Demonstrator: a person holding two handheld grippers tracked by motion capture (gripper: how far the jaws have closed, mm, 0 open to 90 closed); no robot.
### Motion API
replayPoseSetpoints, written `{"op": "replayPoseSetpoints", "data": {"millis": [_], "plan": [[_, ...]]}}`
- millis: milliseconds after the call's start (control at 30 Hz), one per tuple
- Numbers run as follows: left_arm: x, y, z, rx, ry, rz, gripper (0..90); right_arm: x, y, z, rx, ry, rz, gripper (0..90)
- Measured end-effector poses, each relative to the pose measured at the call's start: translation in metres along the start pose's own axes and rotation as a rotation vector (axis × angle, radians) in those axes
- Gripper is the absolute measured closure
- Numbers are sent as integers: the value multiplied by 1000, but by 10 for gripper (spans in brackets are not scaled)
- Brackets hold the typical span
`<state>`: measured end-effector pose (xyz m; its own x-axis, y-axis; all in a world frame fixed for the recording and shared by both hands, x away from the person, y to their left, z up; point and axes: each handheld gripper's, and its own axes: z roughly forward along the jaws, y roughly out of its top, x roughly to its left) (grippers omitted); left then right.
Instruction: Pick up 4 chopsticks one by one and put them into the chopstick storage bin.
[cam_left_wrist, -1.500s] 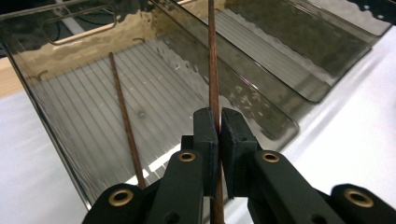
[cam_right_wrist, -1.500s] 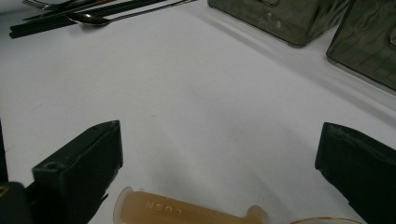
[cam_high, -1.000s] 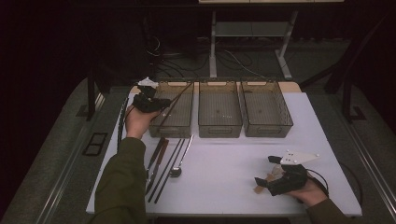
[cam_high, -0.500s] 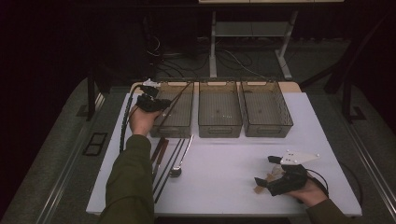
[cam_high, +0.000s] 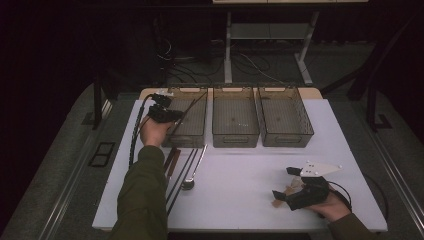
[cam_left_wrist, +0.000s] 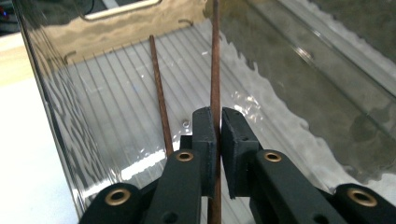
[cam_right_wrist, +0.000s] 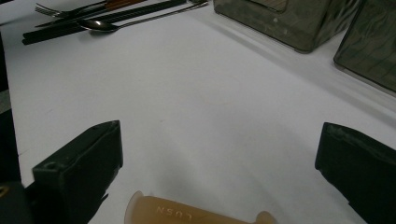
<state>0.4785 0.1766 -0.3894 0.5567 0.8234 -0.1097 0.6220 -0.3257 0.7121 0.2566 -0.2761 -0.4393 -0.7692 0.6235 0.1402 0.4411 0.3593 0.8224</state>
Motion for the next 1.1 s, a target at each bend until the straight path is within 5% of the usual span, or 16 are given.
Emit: {"op": "replayPoseSetpoints", "data": {"millis": [400,1100], "plan": [[-3,-1,-4,-9,20,27,650,0,0,0,1,-1,0,11],[-26,-18,-39,-53,-48,46,436,0,0,0,7,-7,3,11]]}}
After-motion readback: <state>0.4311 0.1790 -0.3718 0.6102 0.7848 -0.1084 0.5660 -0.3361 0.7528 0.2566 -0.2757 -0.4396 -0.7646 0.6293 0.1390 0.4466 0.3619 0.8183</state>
